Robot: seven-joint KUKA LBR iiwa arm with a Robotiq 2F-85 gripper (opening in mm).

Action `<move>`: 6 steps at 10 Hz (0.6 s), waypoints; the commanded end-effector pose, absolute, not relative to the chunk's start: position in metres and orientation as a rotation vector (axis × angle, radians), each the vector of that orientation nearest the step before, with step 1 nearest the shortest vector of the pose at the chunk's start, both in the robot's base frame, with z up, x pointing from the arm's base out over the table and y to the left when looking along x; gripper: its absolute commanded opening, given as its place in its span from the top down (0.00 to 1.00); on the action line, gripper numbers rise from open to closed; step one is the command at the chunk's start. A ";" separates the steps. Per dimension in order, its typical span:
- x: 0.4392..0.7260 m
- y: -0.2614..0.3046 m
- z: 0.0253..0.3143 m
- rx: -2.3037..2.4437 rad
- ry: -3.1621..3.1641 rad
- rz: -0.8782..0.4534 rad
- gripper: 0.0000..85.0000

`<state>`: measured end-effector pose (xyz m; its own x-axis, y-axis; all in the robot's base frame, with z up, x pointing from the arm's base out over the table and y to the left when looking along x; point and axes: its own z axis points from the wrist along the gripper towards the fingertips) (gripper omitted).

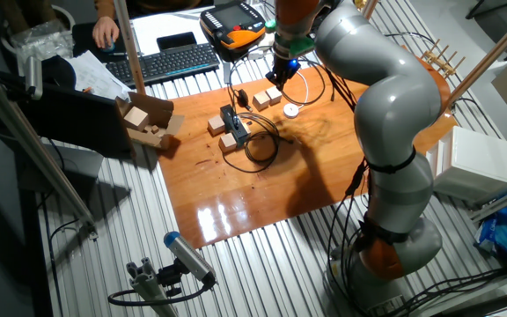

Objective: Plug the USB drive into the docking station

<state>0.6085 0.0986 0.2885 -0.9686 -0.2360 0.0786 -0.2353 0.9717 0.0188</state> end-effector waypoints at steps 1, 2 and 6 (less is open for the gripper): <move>0.608 0.099 0.289 0.364 -3.038 -0.015 1.00; 0.608 0.099 0.289 0.364 -3.038 -0.015 1.00; 0.607 0.099 0.289 0.357 -3.037 -0.017 1.00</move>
<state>0.6074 0.0989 0.2887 -0.9695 -0.2311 0.0815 -0.2302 0.9729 0.0207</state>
